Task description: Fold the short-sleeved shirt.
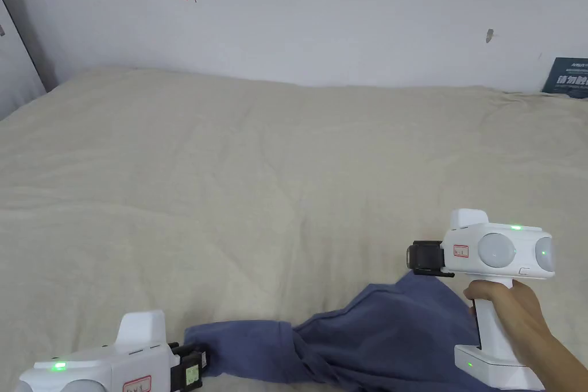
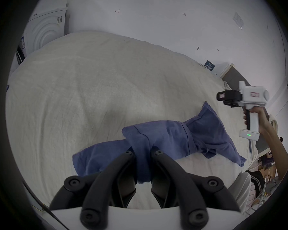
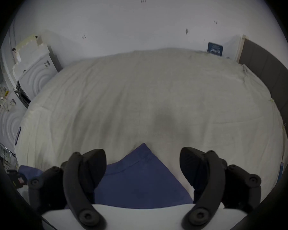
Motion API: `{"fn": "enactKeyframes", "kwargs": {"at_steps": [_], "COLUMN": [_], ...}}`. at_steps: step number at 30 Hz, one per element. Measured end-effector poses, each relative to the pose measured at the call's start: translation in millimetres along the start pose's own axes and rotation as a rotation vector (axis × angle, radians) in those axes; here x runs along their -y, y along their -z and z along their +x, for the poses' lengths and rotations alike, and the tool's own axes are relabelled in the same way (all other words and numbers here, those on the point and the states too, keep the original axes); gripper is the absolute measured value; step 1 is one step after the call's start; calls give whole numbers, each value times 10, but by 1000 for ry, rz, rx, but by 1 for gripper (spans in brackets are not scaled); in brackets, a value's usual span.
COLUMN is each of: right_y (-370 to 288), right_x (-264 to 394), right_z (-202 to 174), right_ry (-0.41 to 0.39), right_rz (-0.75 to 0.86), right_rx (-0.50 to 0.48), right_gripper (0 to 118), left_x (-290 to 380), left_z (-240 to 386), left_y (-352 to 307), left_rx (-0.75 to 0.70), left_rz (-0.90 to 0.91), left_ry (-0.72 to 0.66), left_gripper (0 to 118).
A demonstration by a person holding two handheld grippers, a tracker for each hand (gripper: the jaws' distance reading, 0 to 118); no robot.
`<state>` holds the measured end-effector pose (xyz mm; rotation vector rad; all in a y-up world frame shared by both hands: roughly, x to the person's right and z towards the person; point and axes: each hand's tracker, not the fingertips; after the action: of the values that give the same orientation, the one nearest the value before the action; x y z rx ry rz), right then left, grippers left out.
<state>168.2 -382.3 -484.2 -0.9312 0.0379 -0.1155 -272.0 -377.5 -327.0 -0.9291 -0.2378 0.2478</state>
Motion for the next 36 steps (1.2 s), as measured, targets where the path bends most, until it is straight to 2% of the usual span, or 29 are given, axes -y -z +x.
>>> {"fn": "enactKeyframes", "kwargs": {"at_steps": [2,6,8,9,11,12,13,15,16,17,19,22,30,36], "right_y": [192,436,472,498,530,516,479,378,370,328,225,-4,-740,-1092], "right_x": [-24,-13,17,31,64,76,75,81,76,87,101,106,37,41], "right_z": [-3,10,1,-5,-45,-31,-40,-60,9,44,103,169,291,348], "right_ry": [12,-17,-20,-23,-32,-49,-50,-89,-124,-120,-93,-82,-40,-14], "right_rz": [-42,-94,-107,-119,-135,-122,-120,-84,-73,-73,-75,-5,118,194], "right_rx": [24,66,61,55,68,78,75,102,114,101,51,63,-19,-33], "right_gripper": [95,92,83,71,67,61,48,4,4,4,4,3,2,2], "left_x": [5,11,13,15,16,16,15,23,24,25,29,32,-44,-123], "left_z": [-16,-55,-61,-59,-47,-46,-47,-51,-53,-55,-47,-28,53,132], "left_y": [7,20,24,27,27,28,30,30,31,32,33,22,-122,-225], "left_rx": [3,9,12,13,10,11,11,12,13,16,18,15,55,89], "left_rz": [-4,-10,-12,-15,-15,-16,-17,-14,-14,-13,-13,-7,27,55], "left_ry": [-1,-15,-23,-22,-18,-17,-19,-25,-28,-33,-37,-34,-50,-53], "left_gripper": [13,13,13,13,13,13,13,13,13,13,13,13,13,13]}}
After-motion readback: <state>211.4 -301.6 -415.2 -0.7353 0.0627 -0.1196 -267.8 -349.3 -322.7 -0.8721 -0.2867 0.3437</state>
